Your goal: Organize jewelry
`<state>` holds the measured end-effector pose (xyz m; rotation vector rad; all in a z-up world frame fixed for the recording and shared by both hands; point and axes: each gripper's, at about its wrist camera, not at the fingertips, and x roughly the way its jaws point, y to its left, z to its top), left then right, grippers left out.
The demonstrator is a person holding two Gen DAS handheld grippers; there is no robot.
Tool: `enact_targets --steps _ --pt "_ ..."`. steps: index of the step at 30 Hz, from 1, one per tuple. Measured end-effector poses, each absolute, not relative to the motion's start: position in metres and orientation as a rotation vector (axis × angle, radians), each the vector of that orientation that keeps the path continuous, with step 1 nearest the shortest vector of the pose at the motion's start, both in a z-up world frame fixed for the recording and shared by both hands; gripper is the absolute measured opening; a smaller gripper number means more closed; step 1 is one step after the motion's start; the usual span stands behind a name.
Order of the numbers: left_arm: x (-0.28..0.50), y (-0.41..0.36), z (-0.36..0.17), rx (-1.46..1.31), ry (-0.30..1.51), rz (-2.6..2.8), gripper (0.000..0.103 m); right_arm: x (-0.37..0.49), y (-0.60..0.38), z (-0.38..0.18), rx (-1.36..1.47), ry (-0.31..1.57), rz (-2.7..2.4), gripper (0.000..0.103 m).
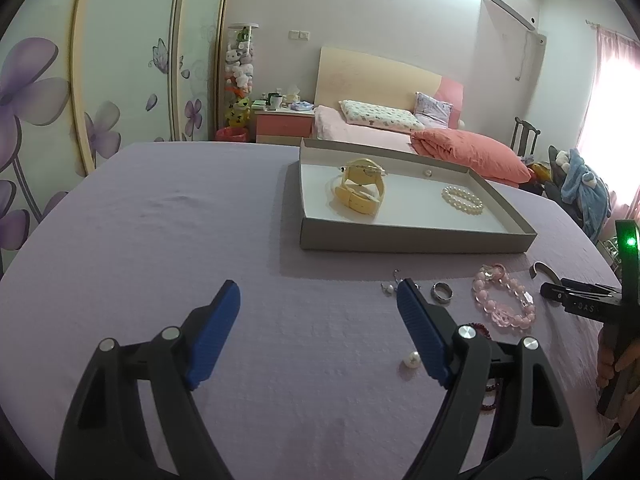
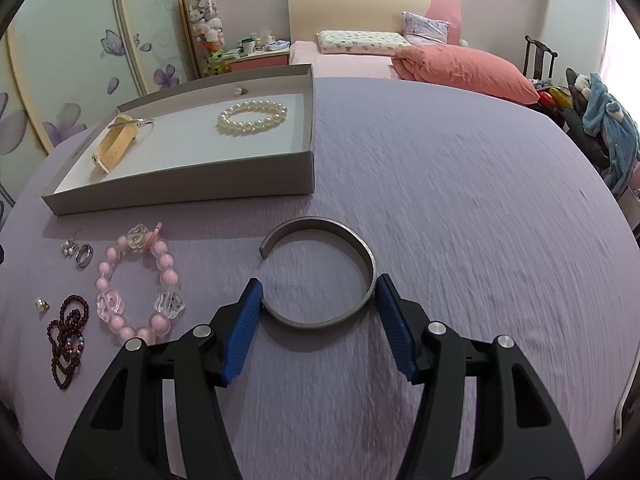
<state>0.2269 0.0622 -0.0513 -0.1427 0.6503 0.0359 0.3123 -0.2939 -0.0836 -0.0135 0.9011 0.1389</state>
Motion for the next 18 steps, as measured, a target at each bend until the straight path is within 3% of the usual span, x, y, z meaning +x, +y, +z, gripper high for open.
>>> enact_targets --steps 14,18 --pt "0.225 0.035 -0.058 -0.093 0.735 -0.066 0.078 0.273 -0.302 -0.082 0.016 0.921 0.128 0.059" --pt "0.227 0.02 -0.068 -0.077 0.791 -0.109 0.061 0.269 -0.304 -0.082 0.023 0.922 0.133 0.059"
